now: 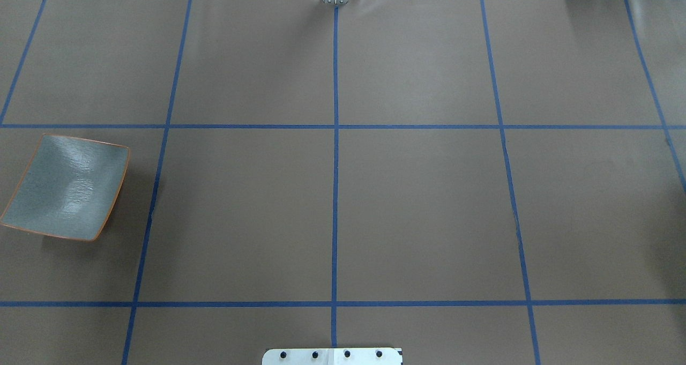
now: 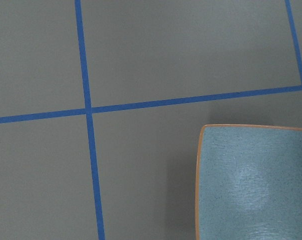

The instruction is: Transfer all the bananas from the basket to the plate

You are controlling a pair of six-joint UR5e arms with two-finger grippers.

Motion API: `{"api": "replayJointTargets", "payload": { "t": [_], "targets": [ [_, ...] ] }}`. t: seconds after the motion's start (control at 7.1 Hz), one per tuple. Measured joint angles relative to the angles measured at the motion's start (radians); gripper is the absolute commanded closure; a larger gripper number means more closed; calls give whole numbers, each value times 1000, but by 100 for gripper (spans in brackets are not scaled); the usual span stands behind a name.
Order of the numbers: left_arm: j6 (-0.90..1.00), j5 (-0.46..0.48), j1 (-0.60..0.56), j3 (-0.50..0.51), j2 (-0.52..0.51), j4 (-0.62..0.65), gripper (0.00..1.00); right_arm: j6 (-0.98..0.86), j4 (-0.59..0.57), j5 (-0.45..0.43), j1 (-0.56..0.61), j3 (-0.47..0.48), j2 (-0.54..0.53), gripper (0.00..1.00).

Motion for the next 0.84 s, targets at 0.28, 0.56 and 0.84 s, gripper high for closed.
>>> {"api": "replayJointTargets", "payload": {
  "t": [0.28,0.56,0.84],
  "targets": [
    [-6,0,2,4,-12,0,0,25,-2,84,2,33,17,100],
    [-98,0,16,21,-93,2,0,150,-8,184,1,36,115,100],
    [-261,-1,95,68,-248,1,0,321,-52,294,-28,28,270,100]
  ]
}}
